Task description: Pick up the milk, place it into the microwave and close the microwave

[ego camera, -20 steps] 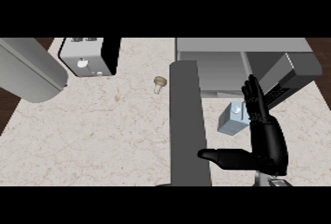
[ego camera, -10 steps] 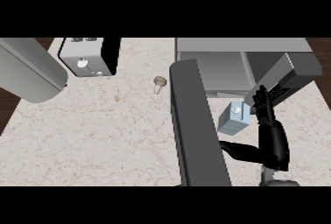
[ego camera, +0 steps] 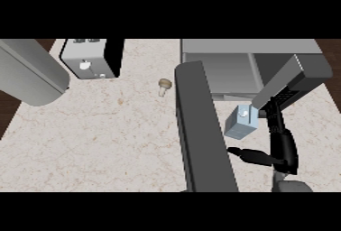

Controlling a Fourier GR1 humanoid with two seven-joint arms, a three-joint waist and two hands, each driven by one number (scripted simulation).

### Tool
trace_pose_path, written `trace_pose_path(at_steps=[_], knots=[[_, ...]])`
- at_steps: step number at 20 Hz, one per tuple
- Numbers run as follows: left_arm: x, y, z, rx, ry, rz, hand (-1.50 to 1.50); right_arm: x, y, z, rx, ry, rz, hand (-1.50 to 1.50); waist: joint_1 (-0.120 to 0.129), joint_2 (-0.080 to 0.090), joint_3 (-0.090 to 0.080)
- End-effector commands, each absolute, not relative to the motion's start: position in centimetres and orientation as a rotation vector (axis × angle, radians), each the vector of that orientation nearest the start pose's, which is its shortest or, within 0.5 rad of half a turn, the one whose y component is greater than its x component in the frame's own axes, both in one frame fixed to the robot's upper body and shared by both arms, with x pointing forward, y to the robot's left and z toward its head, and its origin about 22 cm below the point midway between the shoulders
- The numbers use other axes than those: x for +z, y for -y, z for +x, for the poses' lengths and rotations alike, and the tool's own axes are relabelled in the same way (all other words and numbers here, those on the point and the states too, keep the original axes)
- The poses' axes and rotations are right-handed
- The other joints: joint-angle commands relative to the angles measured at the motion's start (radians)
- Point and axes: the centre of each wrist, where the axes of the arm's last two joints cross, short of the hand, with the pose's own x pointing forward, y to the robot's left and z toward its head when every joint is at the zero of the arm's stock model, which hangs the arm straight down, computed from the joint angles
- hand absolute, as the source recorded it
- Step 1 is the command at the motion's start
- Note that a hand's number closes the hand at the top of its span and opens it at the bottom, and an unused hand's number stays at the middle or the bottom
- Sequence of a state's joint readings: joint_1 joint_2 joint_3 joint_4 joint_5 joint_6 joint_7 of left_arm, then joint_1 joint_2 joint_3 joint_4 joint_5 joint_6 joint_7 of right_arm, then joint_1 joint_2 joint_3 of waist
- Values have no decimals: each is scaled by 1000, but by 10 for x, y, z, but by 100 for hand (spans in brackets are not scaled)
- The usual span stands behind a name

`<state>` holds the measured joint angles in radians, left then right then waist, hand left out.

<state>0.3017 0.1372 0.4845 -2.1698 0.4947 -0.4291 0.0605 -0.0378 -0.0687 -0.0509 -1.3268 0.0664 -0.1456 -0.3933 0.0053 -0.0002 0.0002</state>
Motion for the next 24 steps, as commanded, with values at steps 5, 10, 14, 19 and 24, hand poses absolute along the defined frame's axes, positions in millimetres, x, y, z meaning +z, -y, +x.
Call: trace_pose_path(at_steps=[5, 10, 14, 19, 24], knots=[[118, -357, 138, -17, 1941, -41, -150, -73, 264, 258, 39, 1763, -232, -150, -2, 0, 0], [102, -350, 113, -25, 1967, -23, -150, -101, 257, 267, 54, 1745, -273, -150, 3, 1, 0], [112, -353, 118, 7, 1963, -41, -150, -118, 273, 265, 72, 1739, -307, -150, 3, 1, 0], [112, -359, 108, -11, 1968, -45, -150, -129, 272, 280, 70, 1759, -292, -150, 12, 3, 1], [111, -367, 132, -17, 1965, -29, -150, -133, 271, 285, 105, 1789, -227, 150, 8, 4, 1]])
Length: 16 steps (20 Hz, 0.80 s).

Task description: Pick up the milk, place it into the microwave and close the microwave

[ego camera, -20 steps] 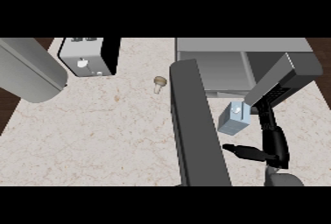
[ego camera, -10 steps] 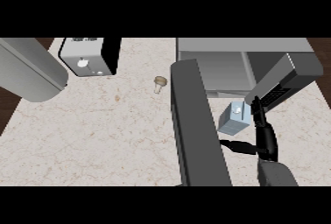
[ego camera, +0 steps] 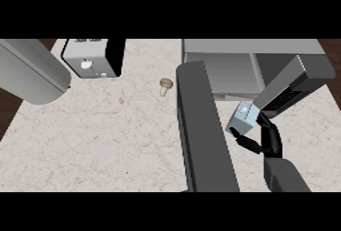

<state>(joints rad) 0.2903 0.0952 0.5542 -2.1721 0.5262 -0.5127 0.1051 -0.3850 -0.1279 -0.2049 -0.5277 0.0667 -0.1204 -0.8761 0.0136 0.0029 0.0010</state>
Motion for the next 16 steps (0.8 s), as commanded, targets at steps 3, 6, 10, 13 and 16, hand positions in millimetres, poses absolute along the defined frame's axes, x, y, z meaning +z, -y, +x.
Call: trace_pose_path(at_steps=[3, 6, 10, 13, 16], knots=[[112, -366, 124, 2, 1945, -34, -150, -126, 279, 292, 201, 1866, -251, 150, 2, 1, 0], [125, -354, 115, -11, 1980, -45, -150, -115, 287, 306, 174, 1903, -289, 150, 4, 1, 0], [105, -362, 106, 1, 1964, -57, -150, -125, 319, 286, 195, 1915, -224, 150, 13, 4, 1], [114, -355, 118, -13, 1961, -64, -150, -124, 329, 285, 183, 1926, -203, 150, 22, 11, 3], [114, -359, 122, -4, 1957, -80, -150, -113, 324, 298, 218, 1973, -102, 150, 10, 5, 2]])
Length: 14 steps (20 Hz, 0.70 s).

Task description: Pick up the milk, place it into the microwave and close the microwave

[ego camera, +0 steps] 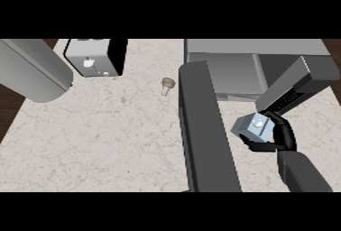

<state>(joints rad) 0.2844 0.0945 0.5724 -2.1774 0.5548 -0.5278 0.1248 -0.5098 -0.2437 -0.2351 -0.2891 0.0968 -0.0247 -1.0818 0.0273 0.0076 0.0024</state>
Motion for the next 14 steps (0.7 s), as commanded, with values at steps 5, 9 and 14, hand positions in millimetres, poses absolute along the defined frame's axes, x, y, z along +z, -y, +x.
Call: trace_pose_path(at_steps=[5, 9, 14], knots=[[109, -374, 105, 12, 1970, -52, -150, -131, 310, 281, 200, 1957, 56, 150, -3, -4, -1], [103, -372, 111, 12, 1939, -44, -150, -122, 286, 294, 234, 1958, 168, 150, -29, -12, -3], [111, -391, 91, 17, 1935, -19, -150, -82, 257, 324, 278, 2007, 86, 150, -32, -16, -4]])
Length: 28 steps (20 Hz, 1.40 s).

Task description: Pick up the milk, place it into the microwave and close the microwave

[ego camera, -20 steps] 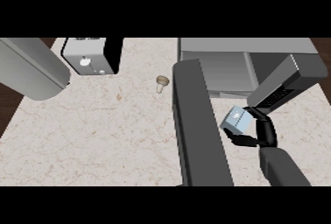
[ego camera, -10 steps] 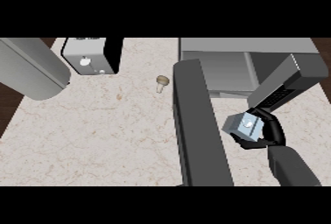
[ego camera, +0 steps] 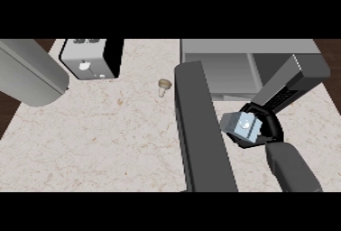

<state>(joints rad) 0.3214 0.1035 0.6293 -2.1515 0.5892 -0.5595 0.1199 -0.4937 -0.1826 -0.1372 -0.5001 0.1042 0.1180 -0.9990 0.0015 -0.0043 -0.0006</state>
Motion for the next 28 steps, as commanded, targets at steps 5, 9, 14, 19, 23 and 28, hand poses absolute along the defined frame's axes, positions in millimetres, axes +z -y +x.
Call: trace_pose_path(at_steps=[5, 9, 14, 19, 23, 28], knots=[[100, -393, 103, 24, 1938, -9, -150, -53, 244, 336, 254, 2003, 41, 150, -1, 1, 0], [109, -363, 105, 20, 1929, -30, -150, -40, 215, 356, 270, 2011, -8, 150, 8, 4, 1], [106, -377, 113, 22, 1938, -8, -150, -5, 206, 386, 383, 2003, -181, 150, 10, 5, 1], [95, -383, 126, 4, 1931, -38, -150, 13, 184, 416, 459, 1967, -259, 150, 27, 14, 1], [108, -385, 121, -18, 1945, -70, -150, 8, 180, 421, 453, 1943, -393, 150, 63, 25, 2], [100, -391, 132, -22, 1949, -77, -150, 14, 190, 429, 443, 1906, -481, 150, 67, 31, 2]])
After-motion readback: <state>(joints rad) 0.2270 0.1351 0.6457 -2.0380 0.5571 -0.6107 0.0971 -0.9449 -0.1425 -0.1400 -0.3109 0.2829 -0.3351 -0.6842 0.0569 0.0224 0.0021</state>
